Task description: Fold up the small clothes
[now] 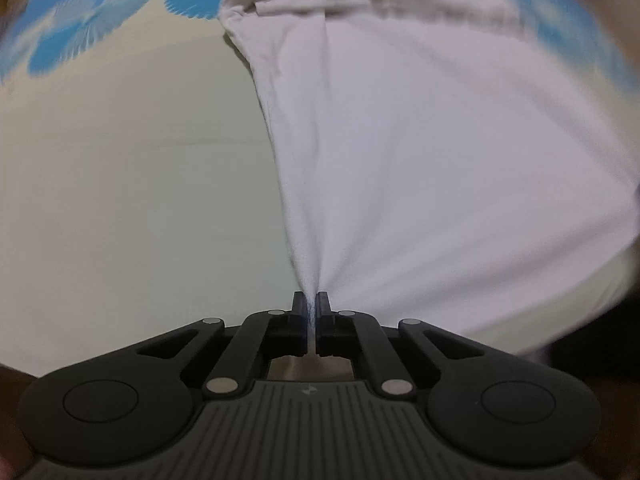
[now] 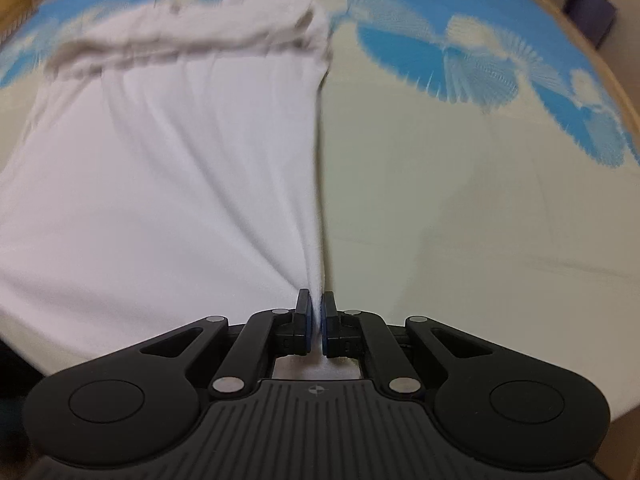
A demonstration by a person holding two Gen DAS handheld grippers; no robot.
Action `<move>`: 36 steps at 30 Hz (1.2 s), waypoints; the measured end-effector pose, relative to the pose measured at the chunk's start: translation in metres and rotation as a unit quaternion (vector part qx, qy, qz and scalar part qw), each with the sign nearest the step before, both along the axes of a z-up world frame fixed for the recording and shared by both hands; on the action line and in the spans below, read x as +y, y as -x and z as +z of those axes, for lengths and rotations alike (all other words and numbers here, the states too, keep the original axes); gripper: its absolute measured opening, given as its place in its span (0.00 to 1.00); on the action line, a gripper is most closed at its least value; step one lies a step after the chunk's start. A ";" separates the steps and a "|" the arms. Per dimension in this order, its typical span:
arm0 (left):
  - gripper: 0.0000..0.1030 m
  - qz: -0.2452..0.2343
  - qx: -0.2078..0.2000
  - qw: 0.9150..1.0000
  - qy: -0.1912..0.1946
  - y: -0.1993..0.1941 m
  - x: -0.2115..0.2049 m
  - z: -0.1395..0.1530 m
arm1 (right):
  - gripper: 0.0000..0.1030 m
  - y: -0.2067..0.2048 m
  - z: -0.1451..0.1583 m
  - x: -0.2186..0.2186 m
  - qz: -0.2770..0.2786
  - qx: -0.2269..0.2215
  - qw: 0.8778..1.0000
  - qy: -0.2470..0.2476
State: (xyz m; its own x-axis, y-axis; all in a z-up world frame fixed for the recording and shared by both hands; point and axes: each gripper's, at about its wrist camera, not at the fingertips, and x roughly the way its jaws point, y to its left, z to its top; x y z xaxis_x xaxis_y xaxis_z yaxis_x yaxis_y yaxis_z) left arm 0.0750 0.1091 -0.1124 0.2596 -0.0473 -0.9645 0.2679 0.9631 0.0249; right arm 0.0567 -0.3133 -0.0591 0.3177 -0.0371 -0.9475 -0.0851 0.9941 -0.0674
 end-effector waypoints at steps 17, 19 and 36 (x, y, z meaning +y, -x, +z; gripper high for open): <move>0.28 0.017 -0.074 0.994 0.085 -0.026 -0.020 0.071 | 0.27 -0.006 0.033 -0.002 -0.047 -0.134 0.989 0.029; 0.28 0.000 -0.096 0.992 0.087 -0.044 -0.032 0.099 | 0.27 -0.014 0.043 -0.005 -0.069 -0.167 0.983 -0.010; 0.20 -0.036 -0.147 0.985 0.084 -0.221 -0.131 0.070 | 0.18 -0.164 0.035 0.015 -0.122 -0.143 0.957 -0.220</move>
State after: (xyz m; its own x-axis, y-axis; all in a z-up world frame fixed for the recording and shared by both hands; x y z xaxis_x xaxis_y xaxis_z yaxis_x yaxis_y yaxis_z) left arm 0.2955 -0.0216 -0.0426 0.5170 -0.2275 -0.8252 0.3397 0.9394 -0.0462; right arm 0.2206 -0.2987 -0.0237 0.5992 0.2397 -0.7639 0.1129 0.9193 0.3770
